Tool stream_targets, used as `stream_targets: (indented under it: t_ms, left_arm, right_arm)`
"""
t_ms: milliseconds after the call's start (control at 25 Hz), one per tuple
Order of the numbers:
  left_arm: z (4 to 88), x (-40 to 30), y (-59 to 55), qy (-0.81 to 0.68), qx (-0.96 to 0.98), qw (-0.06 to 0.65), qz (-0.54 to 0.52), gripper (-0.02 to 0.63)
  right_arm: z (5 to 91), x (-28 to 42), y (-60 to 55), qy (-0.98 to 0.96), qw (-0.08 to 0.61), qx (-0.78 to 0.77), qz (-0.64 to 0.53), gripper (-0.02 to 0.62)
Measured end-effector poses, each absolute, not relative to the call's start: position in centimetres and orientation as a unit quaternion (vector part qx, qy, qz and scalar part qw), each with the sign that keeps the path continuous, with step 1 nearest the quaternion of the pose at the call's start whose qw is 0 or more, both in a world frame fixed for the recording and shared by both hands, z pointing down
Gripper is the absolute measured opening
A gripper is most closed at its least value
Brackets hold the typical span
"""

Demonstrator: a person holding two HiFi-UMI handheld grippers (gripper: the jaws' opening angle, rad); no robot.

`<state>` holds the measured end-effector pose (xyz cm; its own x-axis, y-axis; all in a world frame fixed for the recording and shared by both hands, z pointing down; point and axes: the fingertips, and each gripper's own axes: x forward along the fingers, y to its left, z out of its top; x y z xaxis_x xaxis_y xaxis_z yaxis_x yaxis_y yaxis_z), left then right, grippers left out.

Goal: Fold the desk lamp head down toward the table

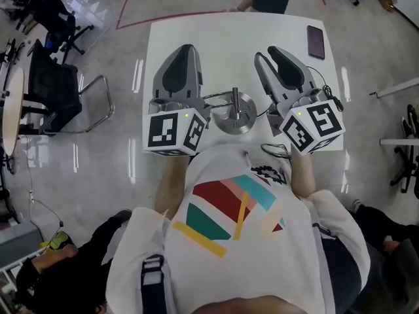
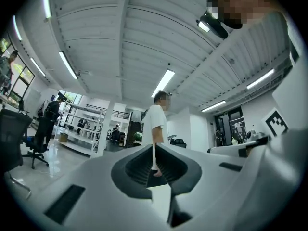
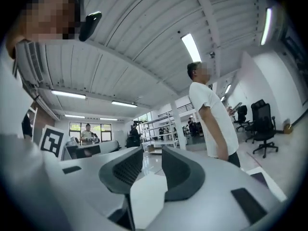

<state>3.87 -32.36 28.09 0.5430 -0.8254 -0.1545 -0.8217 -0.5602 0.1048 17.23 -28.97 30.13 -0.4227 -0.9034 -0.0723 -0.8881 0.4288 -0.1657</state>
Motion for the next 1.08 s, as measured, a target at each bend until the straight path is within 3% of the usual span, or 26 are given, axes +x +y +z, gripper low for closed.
stream_targets:
  t_ms: [200, 1080]
  left_arm:
    - [28.4, 4.4, -32.5, -0.459, 0.884, 0.02, -0.087, 0.066]
    - [30.5, 4.2, -32.2, -0.469, 0.882, 0.03, -0.048, 0.066]
  right_arm:
    - [30.4, 18.1, -28.8, 0.819, 0.019, -0.573, -0.005, 0.129]
    - [31.5, 16.2, -29.1, 0.836, -0.001, -0.549, -0.008, 0.129]
